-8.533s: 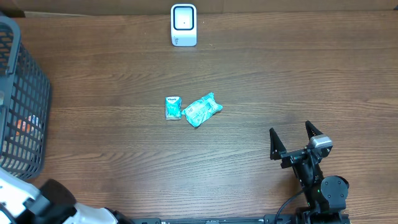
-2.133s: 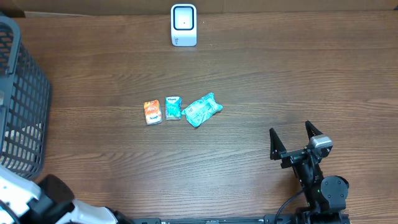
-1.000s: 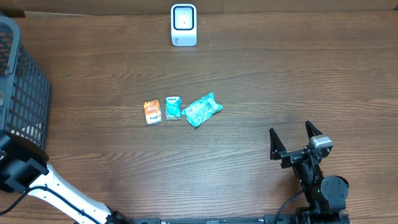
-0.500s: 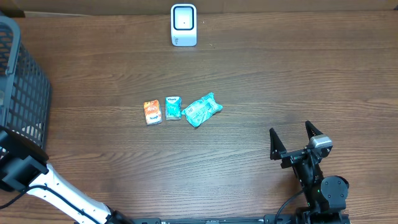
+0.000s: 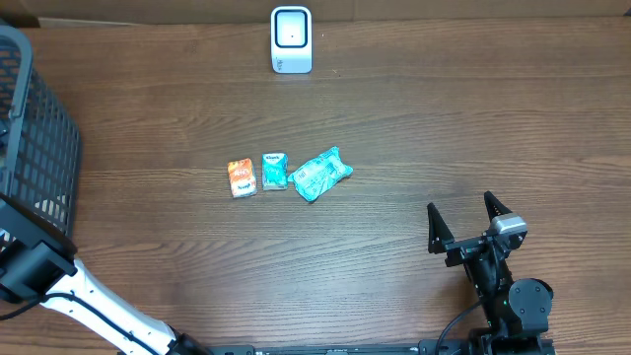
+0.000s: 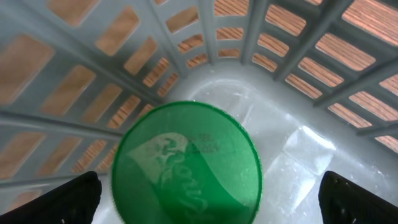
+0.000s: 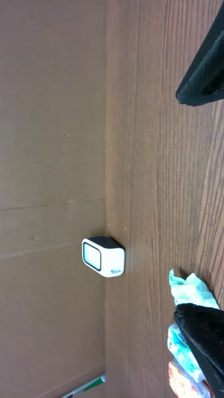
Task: Scan the item barcode
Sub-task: 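Reach the left gripper into the basket and grasp the green-capped bottle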
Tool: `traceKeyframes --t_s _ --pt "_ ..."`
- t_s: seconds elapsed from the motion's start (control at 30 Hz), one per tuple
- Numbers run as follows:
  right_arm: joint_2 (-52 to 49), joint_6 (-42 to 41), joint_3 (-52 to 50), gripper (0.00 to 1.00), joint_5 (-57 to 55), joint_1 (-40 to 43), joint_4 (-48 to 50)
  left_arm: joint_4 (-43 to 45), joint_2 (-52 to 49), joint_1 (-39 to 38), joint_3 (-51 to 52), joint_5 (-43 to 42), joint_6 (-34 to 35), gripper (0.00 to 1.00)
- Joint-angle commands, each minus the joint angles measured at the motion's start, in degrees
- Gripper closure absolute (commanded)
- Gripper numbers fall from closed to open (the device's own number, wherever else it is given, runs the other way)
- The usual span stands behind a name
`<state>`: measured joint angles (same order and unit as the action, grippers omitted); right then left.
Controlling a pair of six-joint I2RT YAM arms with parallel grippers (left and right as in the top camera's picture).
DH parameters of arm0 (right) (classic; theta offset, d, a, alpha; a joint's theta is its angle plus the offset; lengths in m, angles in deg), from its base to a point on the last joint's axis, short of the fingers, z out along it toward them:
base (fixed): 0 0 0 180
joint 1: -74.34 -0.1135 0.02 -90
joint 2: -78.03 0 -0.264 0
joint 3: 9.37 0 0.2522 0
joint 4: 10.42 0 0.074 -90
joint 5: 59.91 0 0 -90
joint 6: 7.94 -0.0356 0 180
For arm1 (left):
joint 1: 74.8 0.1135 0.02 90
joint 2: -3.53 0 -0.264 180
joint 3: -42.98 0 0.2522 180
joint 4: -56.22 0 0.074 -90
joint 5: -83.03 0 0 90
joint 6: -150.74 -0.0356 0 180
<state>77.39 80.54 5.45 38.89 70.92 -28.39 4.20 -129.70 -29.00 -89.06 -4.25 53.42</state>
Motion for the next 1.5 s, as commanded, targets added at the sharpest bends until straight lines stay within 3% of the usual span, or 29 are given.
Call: traceKeyframes --t_s 0.0,0.2,0.43,0.87,1.03,1.27,1.47 --pt "0.42 -0.22 -0.59 0.0 0.31 -0.11 0.24 1.68 -0.85 -0.04 1.57 -1.07 -0.83 0.0" --pt "0.42 -0.2 -0.59 0.0 0.28 -0.11 0.24 2.21 -1.49 -0.07 1.99 -1.07 -0.83 0.04" --pt "0.42 -0.22 -0.59 0.0 0.28 -0.11 0.24 2.75 -1.49 -0.07 1.99 -0.85 -0.83 0.48" --pt "0.42 -0.22 -0.59 0.0 0.31 -0.11 0.24 0.66 0.74 -1.92 1.05 -0.9 -0.72 0.5" --pt "0.42 -0.22 -0.59 0.0 0.31 -0.11 0.24 -0.66 6.01 -2.84 0.31 -0.87 4.33 0.52" --pt "0.42 -0.22 -0.59 0.0 0.31 -0.11 0.24 -3.67 17.07 -2.82 0.31 -0.94 17.18 0.5" --pt "0.42 -0.22 -0.59 0.0 0.28 -0.11 0.24 -5.6 28.2 -3.13 0.31 -1.31 19.78 0.51"
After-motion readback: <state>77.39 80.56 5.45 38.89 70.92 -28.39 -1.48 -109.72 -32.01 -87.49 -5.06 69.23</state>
